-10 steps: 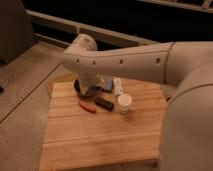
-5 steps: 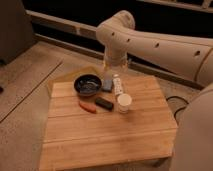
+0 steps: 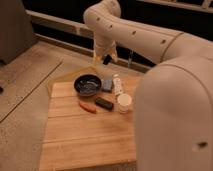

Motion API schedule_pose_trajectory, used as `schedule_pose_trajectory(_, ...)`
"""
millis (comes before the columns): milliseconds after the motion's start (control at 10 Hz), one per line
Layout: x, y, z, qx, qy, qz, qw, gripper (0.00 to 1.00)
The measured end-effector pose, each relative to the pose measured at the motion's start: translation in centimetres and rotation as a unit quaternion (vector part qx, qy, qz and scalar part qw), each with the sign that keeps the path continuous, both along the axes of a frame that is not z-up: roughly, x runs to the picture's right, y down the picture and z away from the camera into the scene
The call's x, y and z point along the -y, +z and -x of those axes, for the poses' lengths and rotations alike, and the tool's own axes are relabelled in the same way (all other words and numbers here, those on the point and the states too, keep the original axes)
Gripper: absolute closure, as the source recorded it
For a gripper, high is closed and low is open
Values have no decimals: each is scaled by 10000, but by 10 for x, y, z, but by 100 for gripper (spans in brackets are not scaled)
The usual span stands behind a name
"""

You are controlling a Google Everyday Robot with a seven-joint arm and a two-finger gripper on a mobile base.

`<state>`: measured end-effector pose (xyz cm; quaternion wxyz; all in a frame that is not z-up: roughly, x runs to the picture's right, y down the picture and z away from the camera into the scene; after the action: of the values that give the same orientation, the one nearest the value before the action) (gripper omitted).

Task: Move the arm in a circular motion

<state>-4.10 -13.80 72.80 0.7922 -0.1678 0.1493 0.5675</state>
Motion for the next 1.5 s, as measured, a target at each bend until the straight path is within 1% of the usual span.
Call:
schedule_pose_trajectory(100,-4,3,16,69,-229,87,9997,35)
schedule_pose_trajectory(200,-14,7,40,173,-551,199,9981,35)
schedule_pose_trajectory(300,-26,8,59,284,-810,284,9959,35)
schedule_pose_trajectory(400,-43,8,77,425,-984,365,9936,35)
schedule_pose_trajectory(500,-58,6,89,581,-1017,417,9922,35)
schedule_pose_trajectory(600,-74,3,100,774,-937,445,9916,35)
schedule_pose_trajectory(700,-85,0,105,890,-852,459,9913,35)
schedule_pose_trajectory(800,-101,-3,106,1000,-711,470,9913,35)
schedule_pose_trajectory(900,-117,-7,100,1050,-537,457,9920,35)
schedule_pose_trajectory(1000,-125,-9,94,1048,-420,435,9927,35)
schedule_pose_trajectory(1100,-135,-13,83,996,-269,412,9938,35)
schedule_pose_trajectory(1200,-137,-15,65,844,-131,354,9957,35)
schedule_pose_trajectory(1300,-136,-20,41,617,70,283,9977,35)
schedule_pose_trajectory(1400,-130,-25,16,374,303,196,9987,35)
schedule_pose_trajectory(1500,-123,-30,-3,190,496,102,9985,35)
